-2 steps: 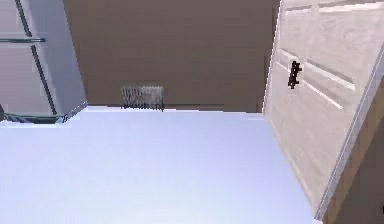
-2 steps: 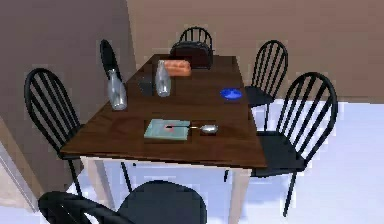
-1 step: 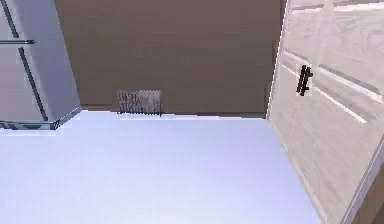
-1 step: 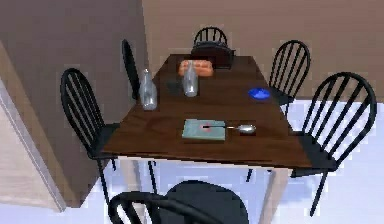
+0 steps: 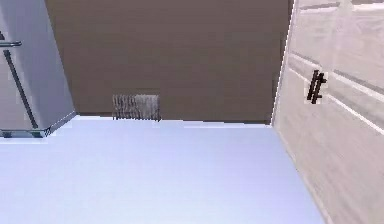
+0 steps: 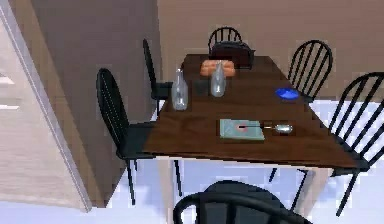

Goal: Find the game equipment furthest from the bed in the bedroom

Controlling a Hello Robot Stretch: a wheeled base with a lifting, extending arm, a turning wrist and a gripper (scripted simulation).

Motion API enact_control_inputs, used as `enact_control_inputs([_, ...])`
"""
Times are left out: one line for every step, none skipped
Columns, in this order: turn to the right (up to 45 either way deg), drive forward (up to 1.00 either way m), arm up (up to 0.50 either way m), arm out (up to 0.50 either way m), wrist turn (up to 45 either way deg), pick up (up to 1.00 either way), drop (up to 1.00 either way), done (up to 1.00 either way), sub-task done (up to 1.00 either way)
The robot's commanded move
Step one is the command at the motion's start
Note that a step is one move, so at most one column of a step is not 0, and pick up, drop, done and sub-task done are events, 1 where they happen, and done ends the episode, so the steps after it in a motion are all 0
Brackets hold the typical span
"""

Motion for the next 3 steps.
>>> enact_control_inputs([-45.0,0.00,0.00,0.00,0.0,0.00,0.00,0.00,0.00])
enact_control_inputs([-39.0,0.00,0.00,0.00,0.0,0.00,0.00,0.00,0.00])
enact_control_inputs([0.0,1.00,0.00,0.00,0.0,0.00,0.00,0.00,0.00])
